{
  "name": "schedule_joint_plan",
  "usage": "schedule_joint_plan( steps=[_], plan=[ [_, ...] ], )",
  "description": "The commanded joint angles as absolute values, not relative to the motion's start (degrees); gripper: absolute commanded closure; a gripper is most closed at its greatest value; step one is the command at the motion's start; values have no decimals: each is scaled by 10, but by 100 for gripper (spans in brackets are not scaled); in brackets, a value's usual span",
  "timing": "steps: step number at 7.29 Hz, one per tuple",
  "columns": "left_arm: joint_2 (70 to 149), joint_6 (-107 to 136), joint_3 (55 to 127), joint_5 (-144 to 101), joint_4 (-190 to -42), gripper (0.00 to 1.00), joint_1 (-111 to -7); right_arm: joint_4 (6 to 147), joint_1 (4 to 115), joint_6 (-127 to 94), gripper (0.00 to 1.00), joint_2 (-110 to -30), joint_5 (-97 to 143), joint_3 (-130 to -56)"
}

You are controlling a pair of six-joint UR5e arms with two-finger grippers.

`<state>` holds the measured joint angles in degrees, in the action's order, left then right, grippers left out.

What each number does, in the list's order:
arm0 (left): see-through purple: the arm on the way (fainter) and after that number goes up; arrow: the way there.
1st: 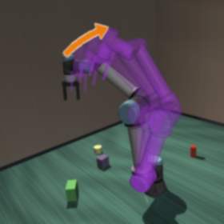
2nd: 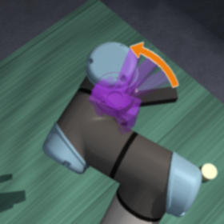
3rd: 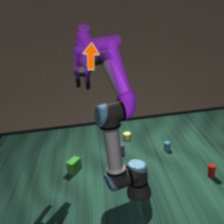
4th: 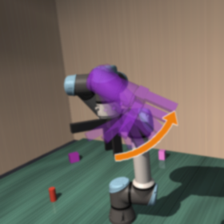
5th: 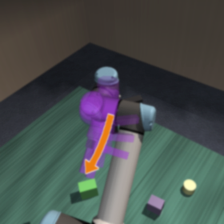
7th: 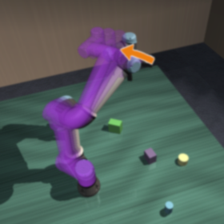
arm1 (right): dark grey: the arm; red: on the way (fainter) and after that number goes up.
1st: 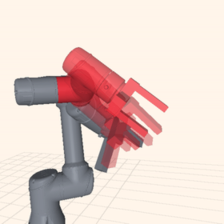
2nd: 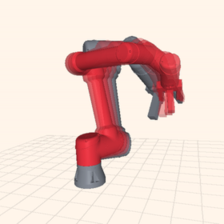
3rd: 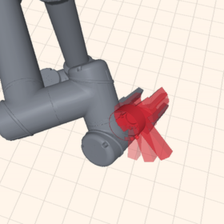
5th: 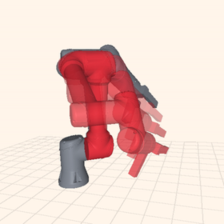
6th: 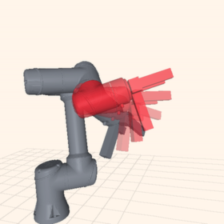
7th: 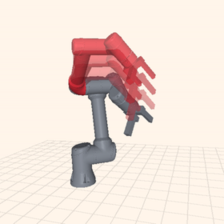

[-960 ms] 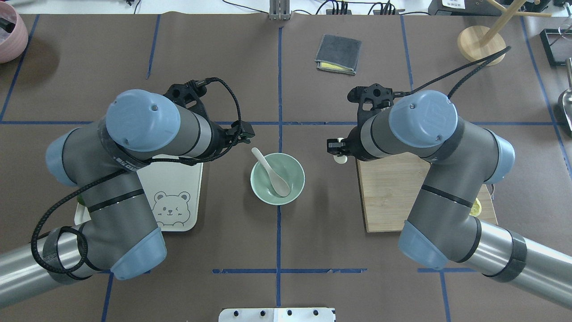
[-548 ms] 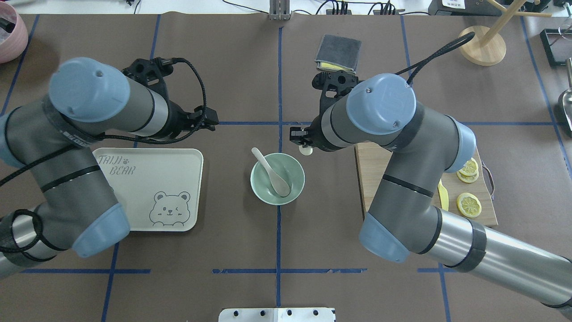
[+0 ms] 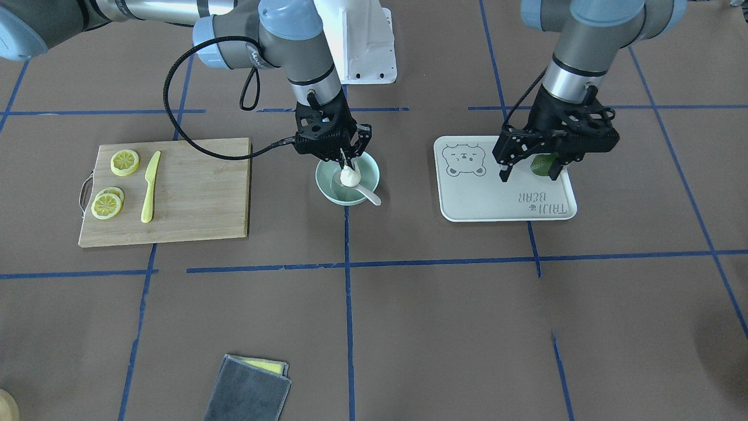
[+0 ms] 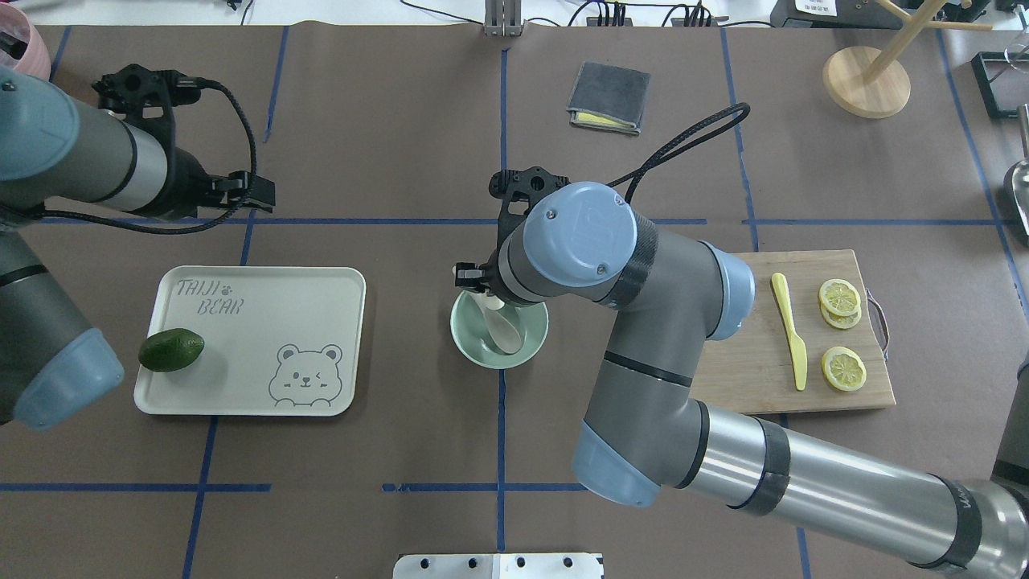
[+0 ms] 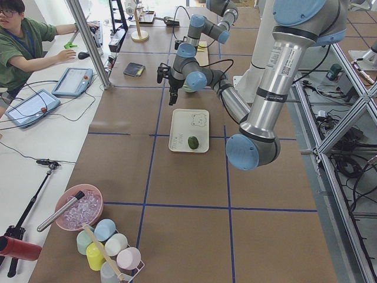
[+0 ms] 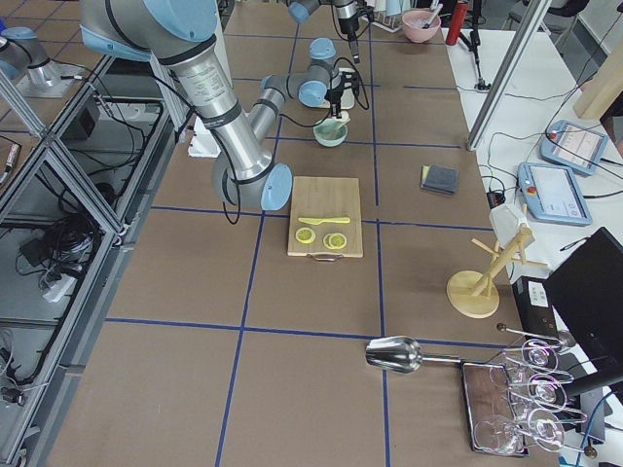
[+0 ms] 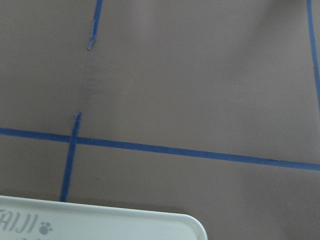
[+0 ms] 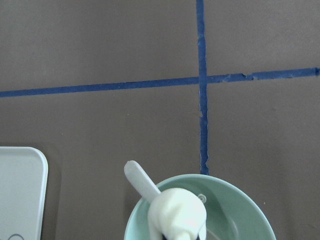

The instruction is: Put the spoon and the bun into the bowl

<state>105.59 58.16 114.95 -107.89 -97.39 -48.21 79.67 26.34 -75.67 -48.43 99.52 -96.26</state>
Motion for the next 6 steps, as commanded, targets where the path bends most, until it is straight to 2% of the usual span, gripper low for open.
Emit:
schedule_joint_plan(
  steps=[1, 6],
  plan=[
    [1019, 478, 1150, -1112, -976, 0, -530, 801, 255, -758, 0, -486, 991, -960],
    [980, 294, 1116, -1168, -979, 0, -634, 839, 255, -750, 0, -493, 996, -964]
  ],
)
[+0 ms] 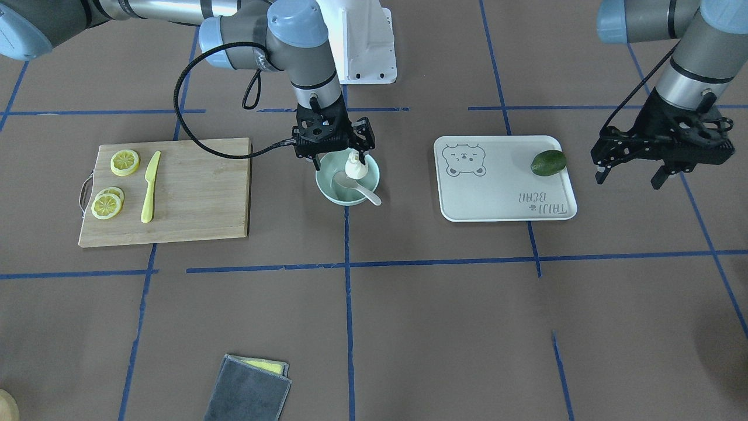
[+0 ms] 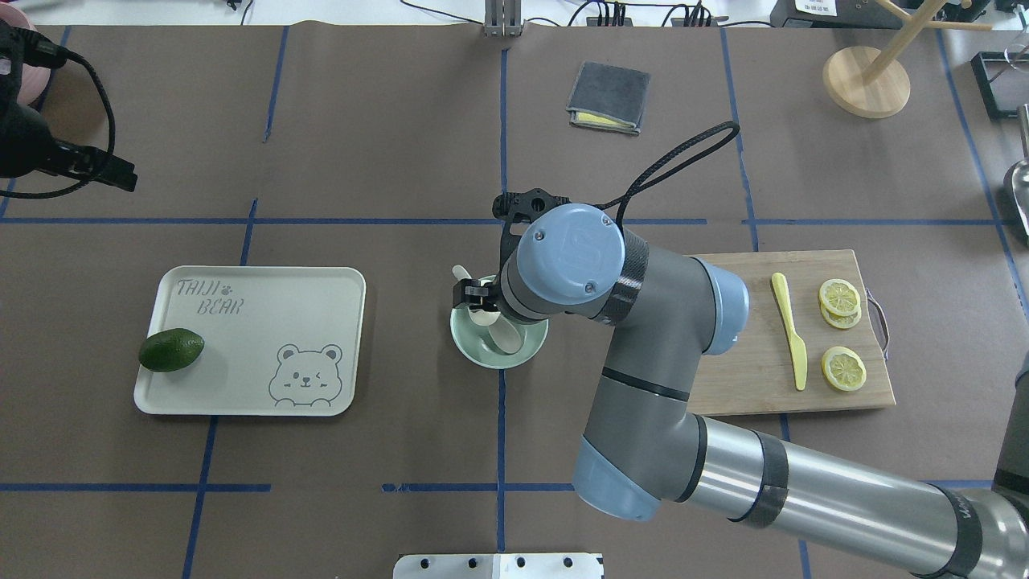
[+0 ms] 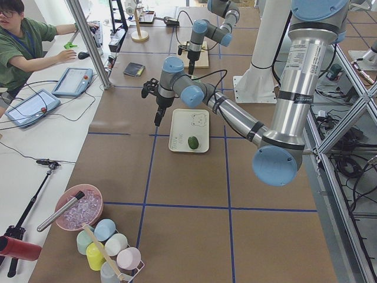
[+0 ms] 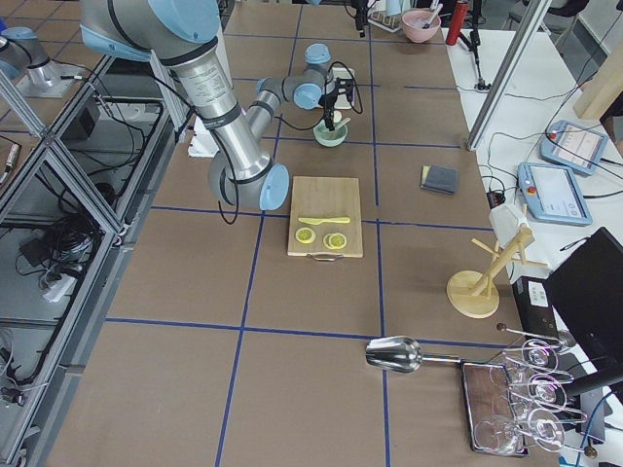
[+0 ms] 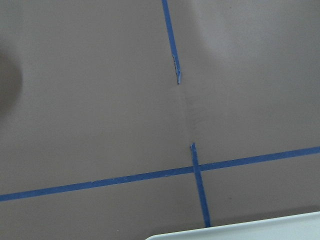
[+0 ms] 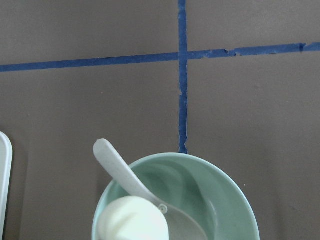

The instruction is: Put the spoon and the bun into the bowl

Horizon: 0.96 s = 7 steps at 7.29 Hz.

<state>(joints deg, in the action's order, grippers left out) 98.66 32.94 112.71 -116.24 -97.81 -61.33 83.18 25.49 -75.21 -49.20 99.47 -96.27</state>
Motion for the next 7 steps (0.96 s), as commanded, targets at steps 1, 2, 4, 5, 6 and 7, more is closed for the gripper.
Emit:
schedule_joint_plan(
  steps=[1, 2, 4, 5, 6, 7],
  plan=[
    [980, 247, 1096, -1171, -979, 0, -663, 857, 258, -746, 0, -492, 997, -965],
    [978, 194, 1072, -1192, -979, 0, -691, 869, 270, -742, 0, -493, 1005, -966],
    [978, 88, 1022, -1206, -977, 0, -749, 940, 299, -684, 0, -494, 1020, -988],
    [978, 30, 992, -1220, -972, 0, -791, 966, 328, -641, 0, -507, 1042, -1009],
    [977, -22, 962, -1229, -969, 0, -825, 966, 371, -600, 0, -545, 1087, -1040],
    [971, -65, 929, -1245, -950, 0, -864, 966, 423, -537, 0, -591, 1130, -1074]
  ],
)
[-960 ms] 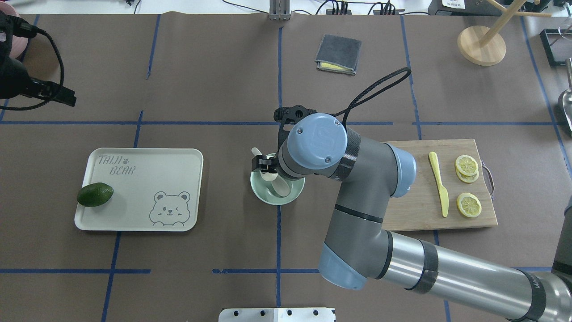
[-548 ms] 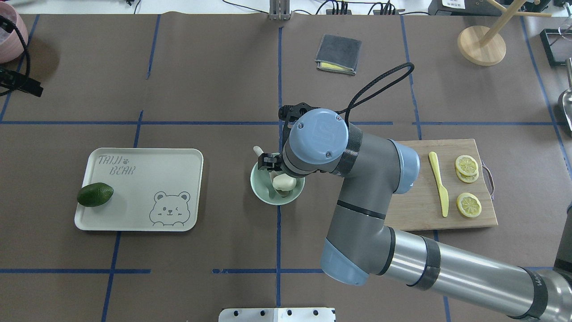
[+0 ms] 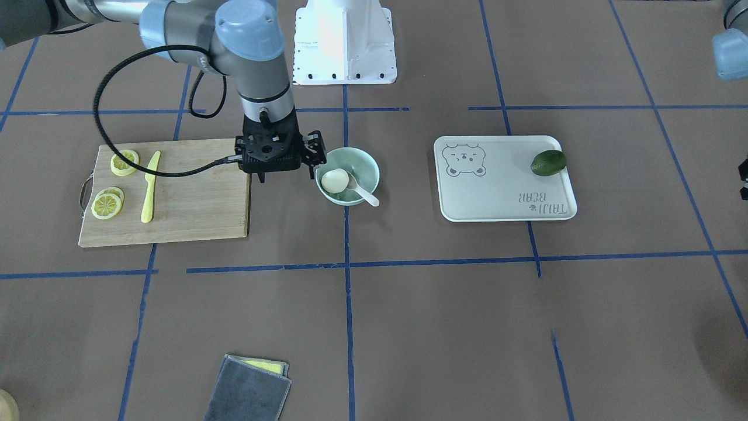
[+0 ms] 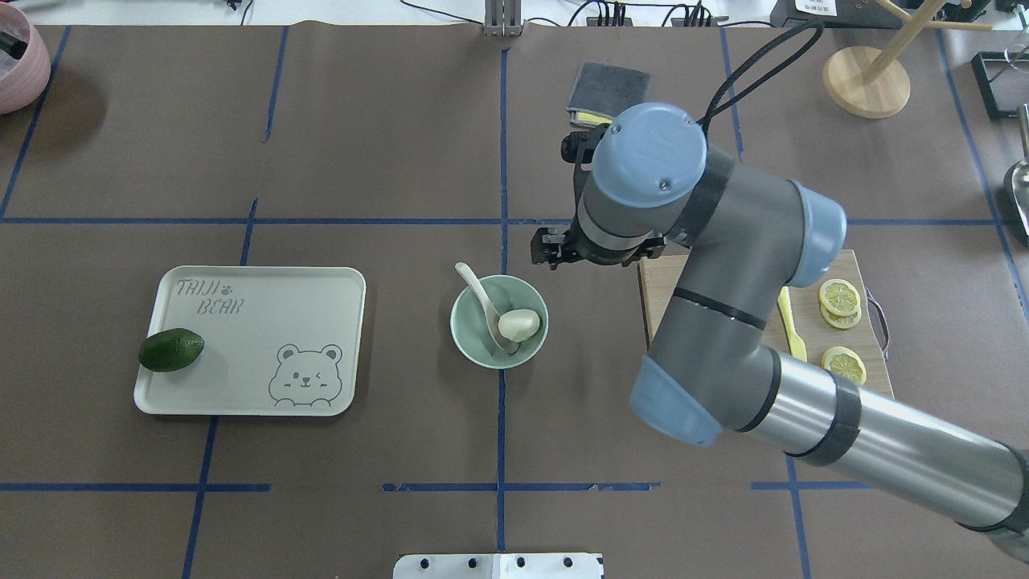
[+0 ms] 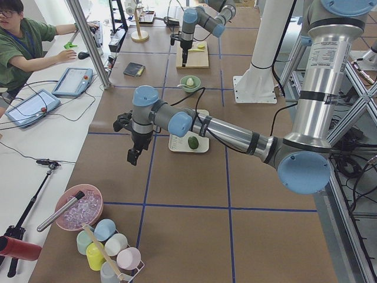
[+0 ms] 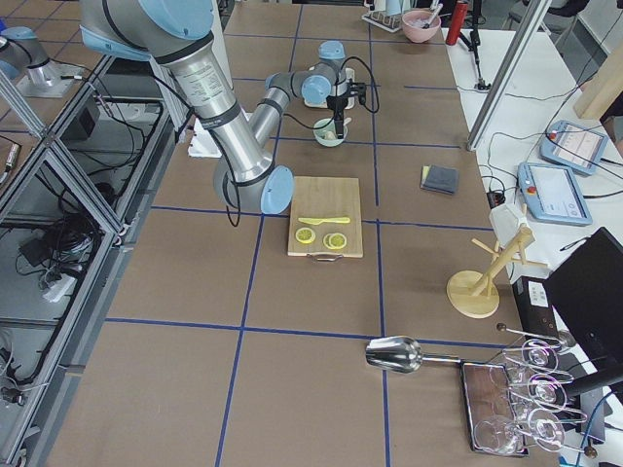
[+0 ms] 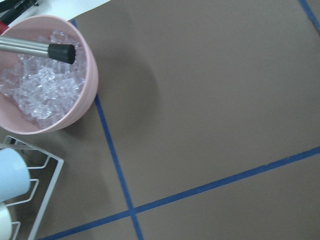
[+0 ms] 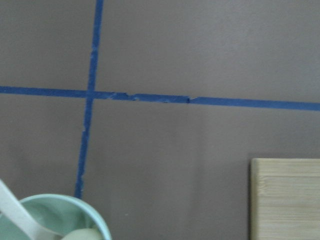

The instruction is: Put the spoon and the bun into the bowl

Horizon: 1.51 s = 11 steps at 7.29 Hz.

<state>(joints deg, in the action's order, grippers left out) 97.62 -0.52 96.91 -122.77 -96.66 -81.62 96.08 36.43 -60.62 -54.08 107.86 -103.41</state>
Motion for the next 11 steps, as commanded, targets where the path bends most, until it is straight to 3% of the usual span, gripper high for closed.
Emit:
schedule_joint_plan(
  steps=[1, 4, 6, 11],
  plan=[
    [968, -106, 915, -1277, -931, 0, -886, 966, 486, -452, 0, -652, 1181, -1104],
    [943, -115, 919, -1281, -921, 0, -903, 966, 631, -249, 0, -748, 1253, -1100],
    [943, -115, 921, -1281, -905, 0, -910, 962, 730, -97, 0, -801, 1300, -1044],
    [940, -134, 921, -1281, -871, 0, -927, 957, 872, 67, 0, -824, 1378, -883]
  ],
)
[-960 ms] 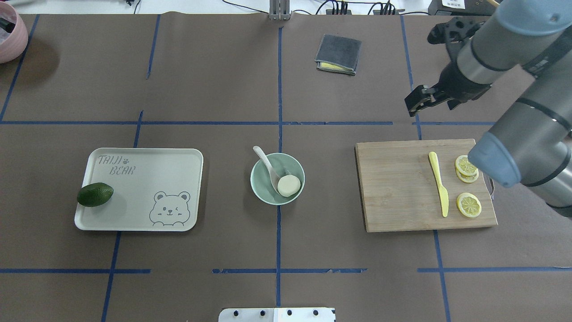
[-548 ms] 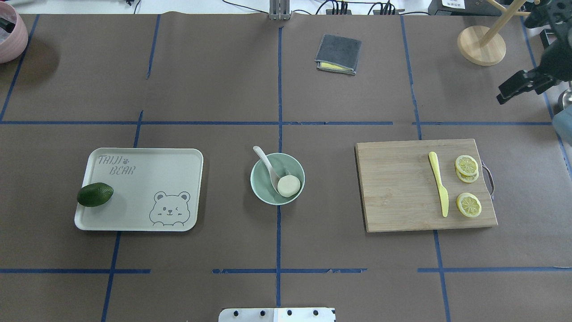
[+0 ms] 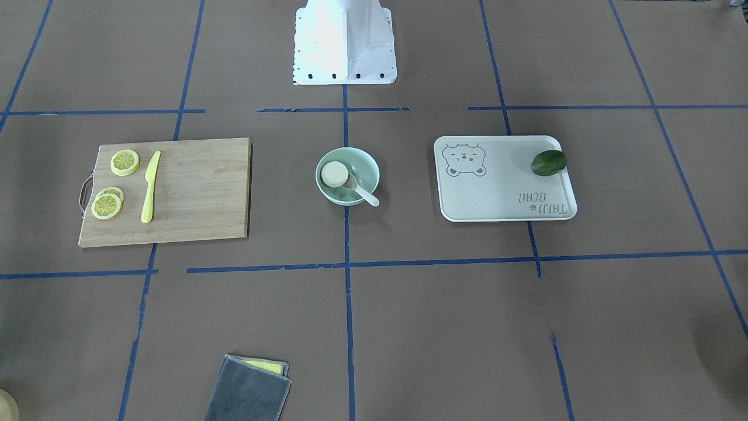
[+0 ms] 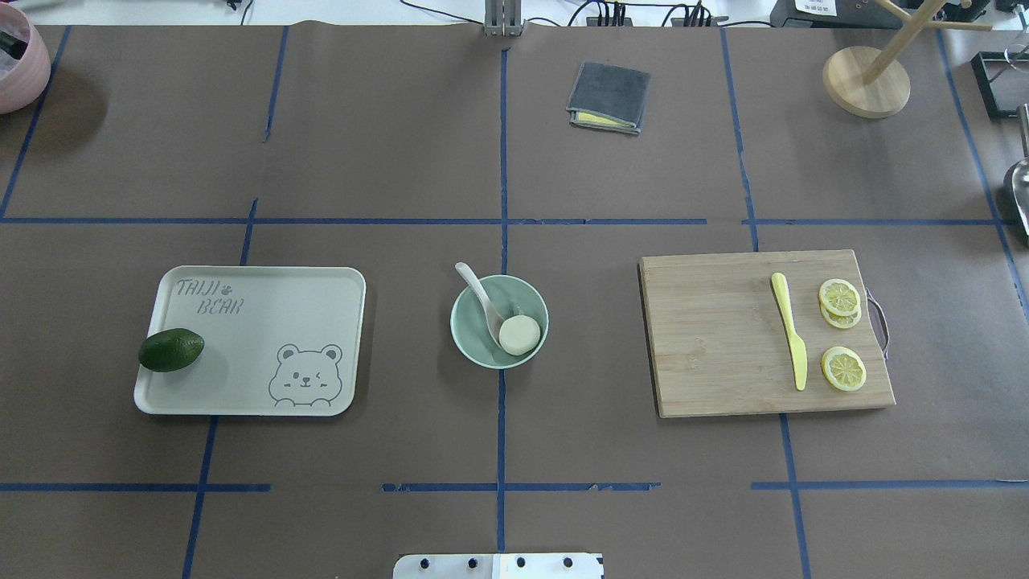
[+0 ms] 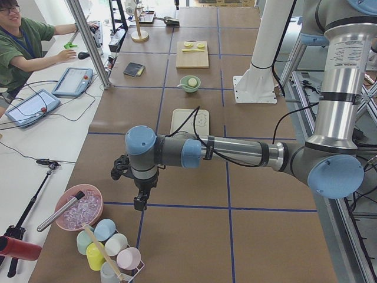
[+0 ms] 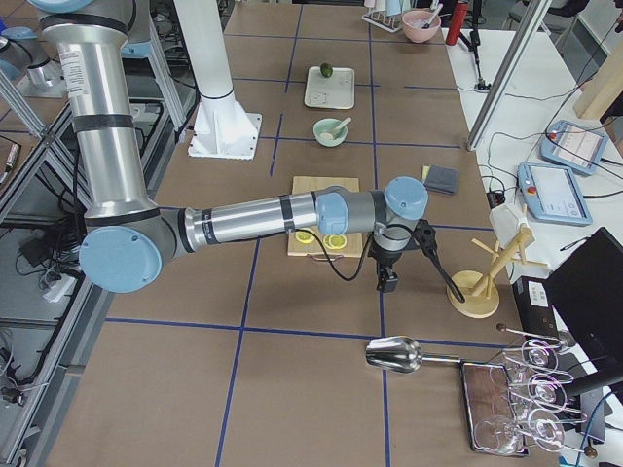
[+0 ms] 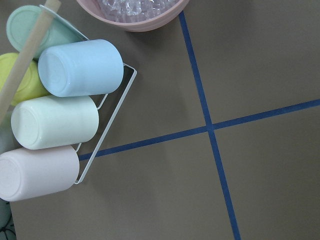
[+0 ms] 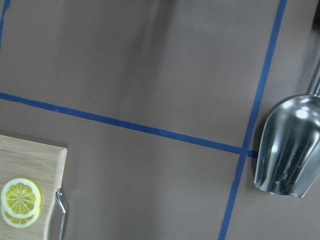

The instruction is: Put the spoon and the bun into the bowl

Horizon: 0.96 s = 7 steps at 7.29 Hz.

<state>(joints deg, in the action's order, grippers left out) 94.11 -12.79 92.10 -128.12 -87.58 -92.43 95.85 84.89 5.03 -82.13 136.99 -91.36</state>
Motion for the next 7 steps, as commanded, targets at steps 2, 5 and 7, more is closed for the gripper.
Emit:
schedule_joint_plan(
  steps=[2, 5, 7],
  plan=[
    [928, -134, 919, -1281, -871, 0, -927, 935, 879, 61, 0, -824, 1375, -882],
    [928, -134, 921, -1281, -871, 0, -929, 881, 913, 64, 0, -858, 1380, -830],
    [928, -133, 918, -1281, -870, 0, -926, 850, 931, 58, 0, -874, 1382, -830]
  ],
)
